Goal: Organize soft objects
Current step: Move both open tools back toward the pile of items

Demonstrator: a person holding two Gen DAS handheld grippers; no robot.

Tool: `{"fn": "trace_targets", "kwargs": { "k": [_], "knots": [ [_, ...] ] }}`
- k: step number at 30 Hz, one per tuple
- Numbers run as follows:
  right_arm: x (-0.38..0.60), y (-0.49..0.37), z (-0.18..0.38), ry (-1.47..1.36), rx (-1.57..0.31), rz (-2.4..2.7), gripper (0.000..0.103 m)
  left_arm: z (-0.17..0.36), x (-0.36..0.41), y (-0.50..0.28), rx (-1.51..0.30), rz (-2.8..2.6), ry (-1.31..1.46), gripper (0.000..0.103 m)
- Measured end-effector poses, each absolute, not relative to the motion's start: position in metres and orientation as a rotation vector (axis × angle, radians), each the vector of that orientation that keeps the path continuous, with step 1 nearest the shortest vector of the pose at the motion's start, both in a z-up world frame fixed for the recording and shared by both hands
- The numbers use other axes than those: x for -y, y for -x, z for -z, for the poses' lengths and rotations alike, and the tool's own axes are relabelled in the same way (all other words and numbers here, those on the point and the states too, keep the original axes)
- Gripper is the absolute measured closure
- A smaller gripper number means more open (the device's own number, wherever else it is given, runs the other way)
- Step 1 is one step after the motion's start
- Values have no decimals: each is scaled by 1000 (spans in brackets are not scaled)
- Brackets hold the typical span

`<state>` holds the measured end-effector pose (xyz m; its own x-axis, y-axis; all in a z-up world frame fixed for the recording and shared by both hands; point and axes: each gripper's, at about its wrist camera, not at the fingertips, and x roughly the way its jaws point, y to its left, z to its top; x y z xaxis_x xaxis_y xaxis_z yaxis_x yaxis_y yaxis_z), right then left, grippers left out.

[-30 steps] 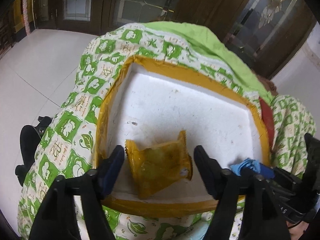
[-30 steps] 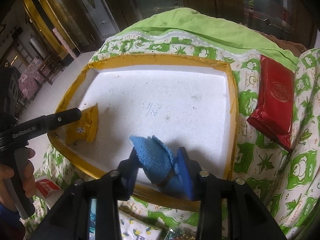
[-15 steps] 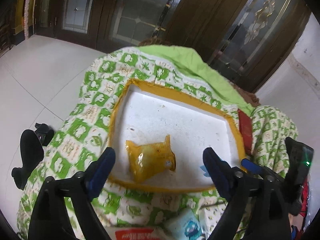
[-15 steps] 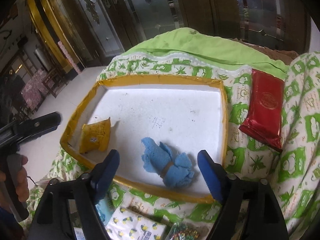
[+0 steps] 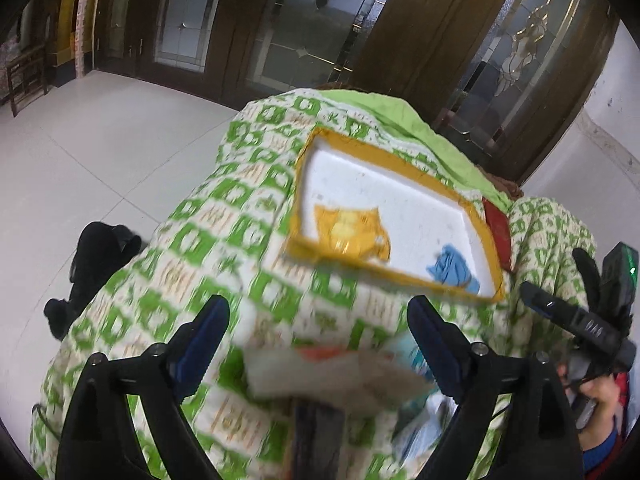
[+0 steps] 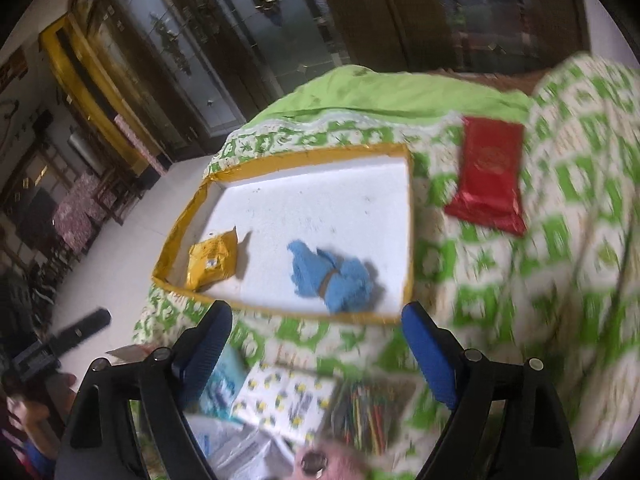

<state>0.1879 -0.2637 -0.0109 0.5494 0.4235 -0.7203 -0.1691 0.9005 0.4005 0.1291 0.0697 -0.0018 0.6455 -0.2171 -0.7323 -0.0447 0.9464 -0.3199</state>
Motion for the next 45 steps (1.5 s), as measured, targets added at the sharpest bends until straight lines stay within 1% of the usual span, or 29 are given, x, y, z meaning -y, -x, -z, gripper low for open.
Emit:
{"fn": "trace_targets", "kwargs": {
  "k": [10,14,23,33,42,43,45],
  "knots": [
    [280,-137,21,-360,-982,-379,13,25,-63,-77,-896,120,309,13],
    [275,-125,23,-325,-989,-383,13,27,-57,-68,-892,129,286,13],
    [265,-115,27,-280,-994,-393,13,31,-52,-58,-900,131,269,13],
    [261,-111,28,-247,-1001,-388,13,38,-25,-53,-932,140,134,13],
    [252,-111,35,-179,-1041,-378,14,42,-22,-54,-950,142,122,13],
    [251,-111,36,-171,-1047,-376,14,42,-22,-54,-951,142,119,13],
    [248,-110,39,-151,-1060,-372,22,43,-20,-53,-953,143,113,13]
  ]
}}
